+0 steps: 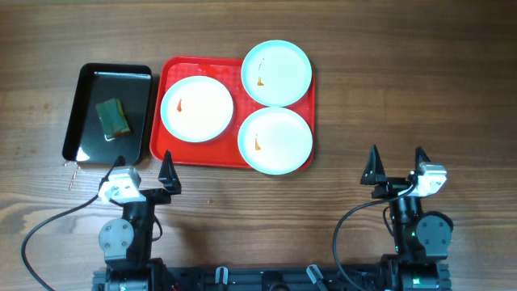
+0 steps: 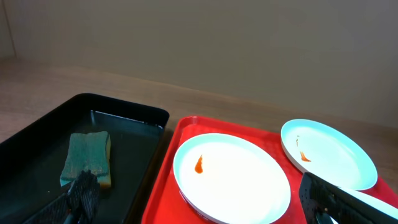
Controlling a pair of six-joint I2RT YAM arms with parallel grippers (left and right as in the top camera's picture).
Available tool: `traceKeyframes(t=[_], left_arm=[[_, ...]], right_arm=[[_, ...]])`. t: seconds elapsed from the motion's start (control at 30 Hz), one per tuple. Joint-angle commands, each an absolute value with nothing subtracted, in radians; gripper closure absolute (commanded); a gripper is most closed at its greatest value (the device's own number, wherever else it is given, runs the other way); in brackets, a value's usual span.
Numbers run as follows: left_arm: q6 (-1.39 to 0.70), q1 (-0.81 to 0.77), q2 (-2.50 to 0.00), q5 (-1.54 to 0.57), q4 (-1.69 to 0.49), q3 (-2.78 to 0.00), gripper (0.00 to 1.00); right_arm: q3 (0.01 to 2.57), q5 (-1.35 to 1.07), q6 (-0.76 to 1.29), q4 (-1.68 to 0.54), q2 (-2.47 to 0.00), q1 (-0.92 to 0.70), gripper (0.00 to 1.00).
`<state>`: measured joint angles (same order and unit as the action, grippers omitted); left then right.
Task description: Clean dirty plates on tray and stack at the side
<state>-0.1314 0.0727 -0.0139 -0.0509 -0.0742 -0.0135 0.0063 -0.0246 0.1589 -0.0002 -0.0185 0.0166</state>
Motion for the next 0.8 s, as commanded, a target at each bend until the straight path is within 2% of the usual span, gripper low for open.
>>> traceKeyframes(t=[0.0, 0.77], left_arm=[[-0.112, 0.070, -0.007, 0.031, -0.068, -0.006, 0.00], [-0.112, 0.070, -0.007, 0.016, -0.071, -0.006, 0.00]], right_arm=[[0.005, -0.023, 0.160, 0.005, -0.018, 0.012, 0.00], [0.005, -0.022, 0.157, 0.005, -0.018, 0.012, 0.00]])
